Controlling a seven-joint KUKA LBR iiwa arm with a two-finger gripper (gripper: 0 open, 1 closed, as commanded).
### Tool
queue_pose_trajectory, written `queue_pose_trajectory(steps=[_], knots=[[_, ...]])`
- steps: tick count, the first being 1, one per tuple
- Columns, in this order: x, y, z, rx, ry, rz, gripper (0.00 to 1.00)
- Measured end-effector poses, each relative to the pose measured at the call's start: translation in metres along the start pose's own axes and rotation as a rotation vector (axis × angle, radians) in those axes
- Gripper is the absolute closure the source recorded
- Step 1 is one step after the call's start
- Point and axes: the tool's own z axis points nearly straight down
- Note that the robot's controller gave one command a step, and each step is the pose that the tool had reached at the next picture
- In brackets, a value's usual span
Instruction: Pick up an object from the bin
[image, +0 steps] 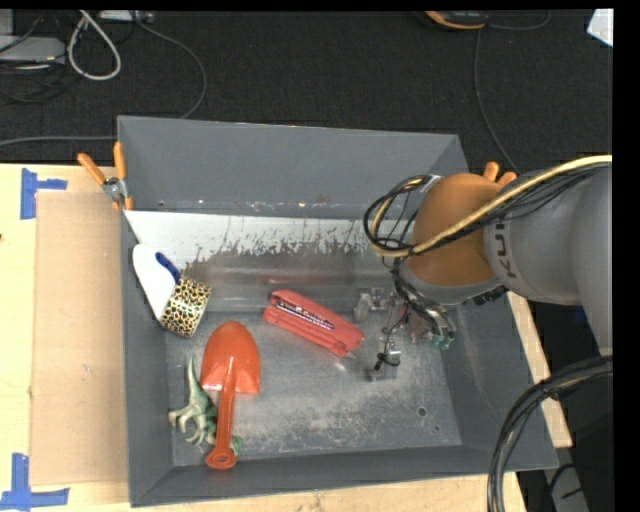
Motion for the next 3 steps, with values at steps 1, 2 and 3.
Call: queue_pose_trajectory(steps=[1,2,3], knots=[[0.015,0.013,-0.087,0.005,-0.014,0.112,0.0],[0.004,0.083,-0.029,-0.005,0.015,-0.032,0.0],[-0.004,0.099,-0.004,0.005,-0.019,0.18,0.0]])
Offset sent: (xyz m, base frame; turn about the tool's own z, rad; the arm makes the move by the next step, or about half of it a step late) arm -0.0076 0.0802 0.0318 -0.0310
